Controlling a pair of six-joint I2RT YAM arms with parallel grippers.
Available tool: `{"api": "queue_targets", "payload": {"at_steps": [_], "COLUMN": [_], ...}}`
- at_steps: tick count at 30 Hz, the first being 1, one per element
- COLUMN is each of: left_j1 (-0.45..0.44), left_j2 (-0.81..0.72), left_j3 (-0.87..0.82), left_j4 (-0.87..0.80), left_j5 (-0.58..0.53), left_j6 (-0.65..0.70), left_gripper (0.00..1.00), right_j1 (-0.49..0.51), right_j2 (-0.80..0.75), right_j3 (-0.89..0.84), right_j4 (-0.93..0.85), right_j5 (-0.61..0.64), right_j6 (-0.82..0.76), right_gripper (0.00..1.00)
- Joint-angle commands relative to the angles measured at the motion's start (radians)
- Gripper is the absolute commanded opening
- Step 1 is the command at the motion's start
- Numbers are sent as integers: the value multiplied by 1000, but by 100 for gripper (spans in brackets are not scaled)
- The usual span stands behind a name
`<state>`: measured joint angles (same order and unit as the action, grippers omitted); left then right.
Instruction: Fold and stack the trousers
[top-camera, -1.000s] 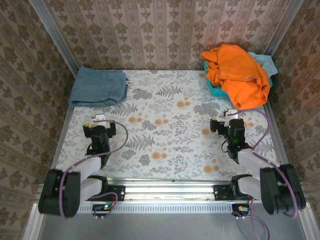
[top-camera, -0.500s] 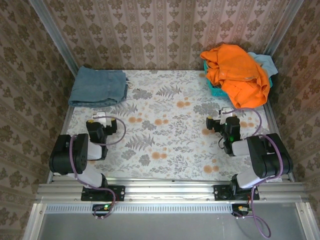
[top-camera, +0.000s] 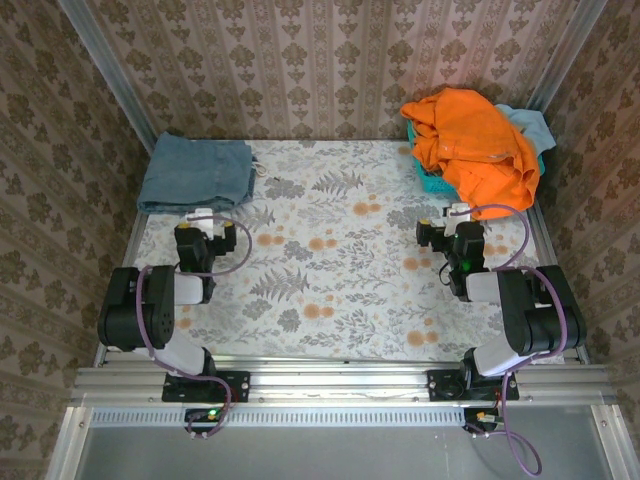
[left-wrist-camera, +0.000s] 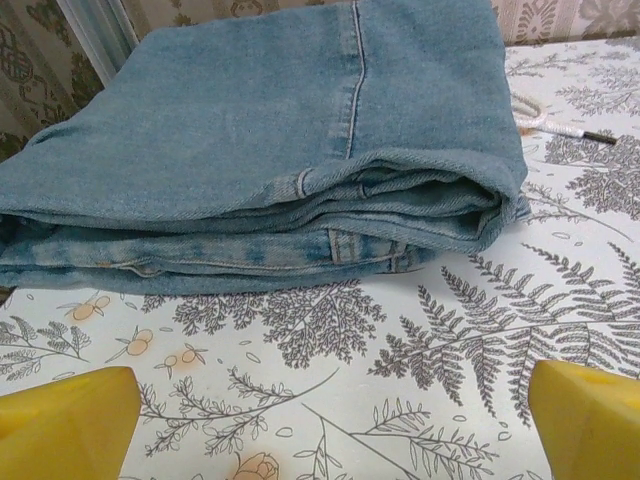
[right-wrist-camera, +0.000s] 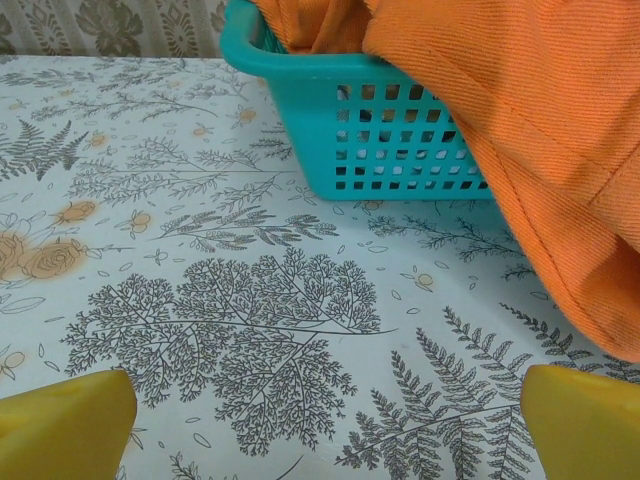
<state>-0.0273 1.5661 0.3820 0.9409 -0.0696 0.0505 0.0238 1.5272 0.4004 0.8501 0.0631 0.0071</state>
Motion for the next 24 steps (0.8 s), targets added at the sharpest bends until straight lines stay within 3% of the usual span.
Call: {"api": "queue_targets", "payload": {"at_steps": [1,24], "left_j1": [-6,-6], "left_j2": [-10,-9], "left_j3": [6,6], "left_j4": [-11,-11], "left_j5": [13,21], "left_j6": [18,22], "left_gripper": [100,100], "right_j1": [0,0], "right_j2": [4,4], "right_j3": [6,8], "right_j4": [4,3], "right_j5": [1,1], "right_j6": [13,13], "right_gripper": [100,100]}}
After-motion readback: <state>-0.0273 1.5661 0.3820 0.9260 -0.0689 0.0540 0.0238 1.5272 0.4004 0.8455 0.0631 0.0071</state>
